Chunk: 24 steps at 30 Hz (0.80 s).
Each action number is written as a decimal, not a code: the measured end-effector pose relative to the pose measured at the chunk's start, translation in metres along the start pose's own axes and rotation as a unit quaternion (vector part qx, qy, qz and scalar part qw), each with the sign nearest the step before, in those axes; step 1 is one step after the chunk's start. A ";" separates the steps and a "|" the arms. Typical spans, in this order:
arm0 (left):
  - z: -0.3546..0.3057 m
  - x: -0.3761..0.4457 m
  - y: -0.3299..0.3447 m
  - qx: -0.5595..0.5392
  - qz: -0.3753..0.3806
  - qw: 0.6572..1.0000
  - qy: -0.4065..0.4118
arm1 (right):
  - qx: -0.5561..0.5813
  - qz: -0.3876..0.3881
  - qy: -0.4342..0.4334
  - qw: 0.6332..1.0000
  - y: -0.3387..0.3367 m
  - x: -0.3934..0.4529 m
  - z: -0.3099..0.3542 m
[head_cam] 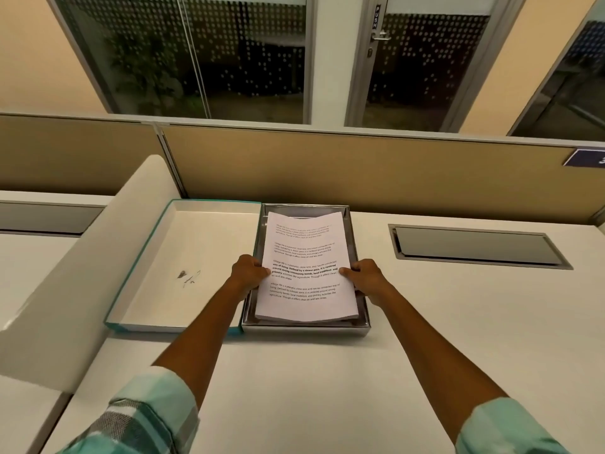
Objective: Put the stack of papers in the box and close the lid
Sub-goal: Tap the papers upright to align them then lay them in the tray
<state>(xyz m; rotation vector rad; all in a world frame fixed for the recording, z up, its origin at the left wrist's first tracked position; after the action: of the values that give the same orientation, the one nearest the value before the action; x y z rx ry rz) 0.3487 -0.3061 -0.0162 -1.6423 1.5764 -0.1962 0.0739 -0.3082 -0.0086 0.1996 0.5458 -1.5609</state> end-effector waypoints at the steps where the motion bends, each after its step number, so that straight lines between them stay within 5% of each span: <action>1: -0.001 0.005 0.003 -0.004 -0.001 1.000 -0.004 | -0.010 -0.006 0.000 1.000 0.002 0.005 0.002; 11: -0.007 0.028 0.031 0.027 -0.058 0.998 -0.016 | -0.166 -0.064 -0.019 0.984 0.023 0.033 0.006; 24: 0.011 -0.002 0.055 0.041 -0.003 0.991 0.131 | -0.186 0.022 -0.051 0.981 0.040 -0.003 -0.014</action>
<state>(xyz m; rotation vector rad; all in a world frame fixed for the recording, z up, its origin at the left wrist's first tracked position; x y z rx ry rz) 0.3136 -0.2925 -0.0579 -1.6069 1.7329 -0.4900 0.1104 -0.2980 -0.0282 -0.1513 0.7350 -1.3893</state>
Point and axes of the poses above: each hand's wrist, its own x-axis towards the middle knuckle, its own y-axis out of the palm, z = x × y, the point moved 3 cm from there along x, towards the middle knuckle, and after that the axes turned 14 degrees about x, right-handed, at the moved point
